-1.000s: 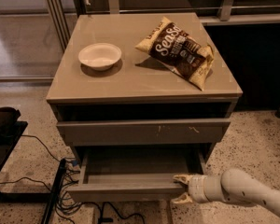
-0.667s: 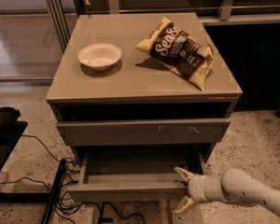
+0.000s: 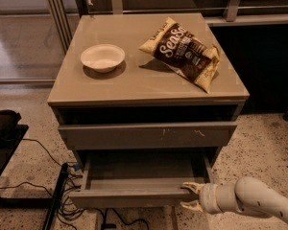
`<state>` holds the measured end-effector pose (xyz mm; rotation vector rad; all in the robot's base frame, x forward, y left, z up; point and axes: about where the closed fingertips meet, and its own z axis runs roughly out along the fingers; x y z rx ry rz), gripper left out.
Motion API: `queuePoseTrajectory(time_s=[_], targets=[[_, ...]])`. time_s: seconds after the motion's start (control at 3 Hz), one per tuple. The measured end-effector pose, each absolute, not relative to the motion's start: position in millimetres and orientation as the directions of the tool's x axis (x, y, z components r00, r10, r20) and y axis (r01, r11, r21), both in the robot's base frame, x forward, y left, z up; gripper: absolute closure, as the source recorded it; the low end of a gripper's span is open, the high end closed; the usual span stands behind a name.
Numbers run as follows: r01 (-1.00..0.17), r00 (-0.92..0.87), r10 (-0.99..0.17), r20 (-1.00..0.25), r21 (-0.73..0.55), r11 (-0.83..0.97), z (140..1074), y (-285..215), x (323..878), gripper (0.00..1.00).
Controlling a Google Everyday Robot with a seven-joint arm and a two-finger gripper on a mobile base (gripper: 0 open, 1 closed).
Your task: Open middle drawer
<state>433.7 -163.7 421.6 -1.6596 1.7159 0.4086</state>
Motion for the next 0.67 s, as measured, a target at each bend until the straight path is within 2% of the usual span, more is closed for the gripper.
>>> queuePoseTrajectory(time_s=[0.33,0.67], targets=[[-0.971,0.066,-0.740,-0.670,-0.215,0.108,426.1,-173.6,402.1,0.84],[-0.971,0.066,-0.740,-0.670,-0.215,0.108,429.5,-173.6,402.4,1.00]])
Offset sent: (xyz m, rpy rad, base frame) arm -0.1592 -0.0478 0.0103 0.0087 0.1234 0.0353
